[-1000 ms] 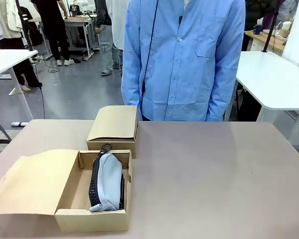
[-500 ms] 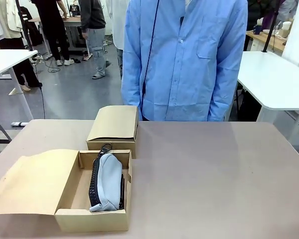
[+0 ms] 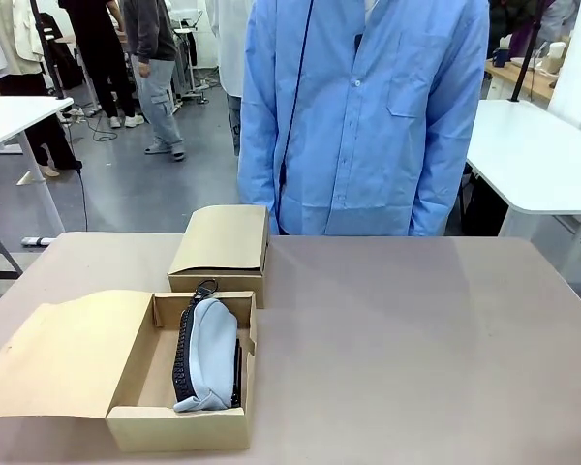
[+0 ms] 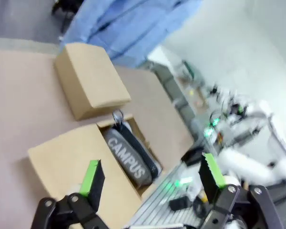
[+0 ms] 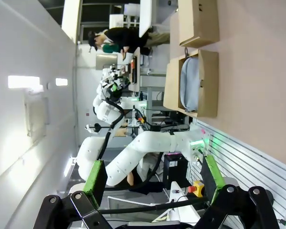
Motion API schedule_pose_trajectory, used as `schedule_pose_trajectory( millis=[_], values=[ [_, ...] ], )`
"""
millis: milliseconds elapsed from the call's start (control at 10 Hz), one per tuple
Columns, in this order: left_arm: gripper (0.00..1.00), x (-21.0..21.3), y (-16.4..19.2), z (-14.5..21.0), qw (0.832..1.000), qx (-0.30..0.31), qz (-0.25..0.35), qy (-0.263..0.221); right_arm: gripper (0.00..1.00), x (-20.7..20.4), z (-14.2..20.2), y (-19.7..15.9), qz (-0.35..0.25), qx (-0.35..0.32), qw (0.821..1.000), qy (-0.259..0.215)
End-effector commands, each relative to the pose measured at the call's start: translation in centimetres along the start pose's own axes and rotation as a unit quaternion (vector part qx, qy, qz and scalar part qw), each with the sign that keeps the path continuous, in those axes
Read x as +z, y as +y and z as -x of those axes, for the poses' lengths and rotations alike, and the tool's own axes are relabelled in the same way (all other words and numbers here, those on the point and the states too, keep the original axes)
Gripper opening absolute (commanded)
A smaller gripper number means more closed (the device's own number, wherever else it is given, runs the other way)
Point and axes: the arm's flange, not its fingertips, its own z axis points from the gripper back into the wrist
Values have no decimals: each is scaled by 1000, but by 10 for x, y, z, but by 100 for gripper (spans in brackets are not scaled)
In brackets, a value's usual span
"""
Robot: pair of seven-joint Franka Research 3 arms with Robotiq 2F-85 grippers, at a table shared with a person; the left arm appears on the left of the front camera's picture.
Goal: Place items inside the box.
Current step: Close the lid of the Mailer Box closest to the robot.
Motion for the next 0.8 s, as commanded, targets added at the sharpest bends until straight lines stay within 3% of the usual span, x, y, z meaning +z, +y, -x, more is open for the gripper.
schedule_pose_trajectory(
  millis=[0, 100, 200, 300, 600, 700],
  values=[
    [100, -37, 4, 83, 936, -337, 97, 33, 100, -1, -1, 5, -9, -10, 1000, 2],
    [100, -38, 18, 94, 890, -439, 118, 33, 100, -1, -1, 5, -9, -10, 1000, 2],
    [100, -41, 29, 97, 864, -482, 143, 40, 100, -1, -1, 5, -9, -10, 1000, 2],
    [100, -45, 35, 98, 849, -498, 174, 39, 100, -1, -1, 5, -9, -10, 1000, 2],
    [100, -54, 26, 90, 834, -511, 207, 21, 100, -1, -1, 5, -9, -10, 1000, 2],
    [100, -53, 16, 61, 840, -520, 151, -24, 100, -1, -1, 5, -9, -10, 1000, 2]
  ],
)
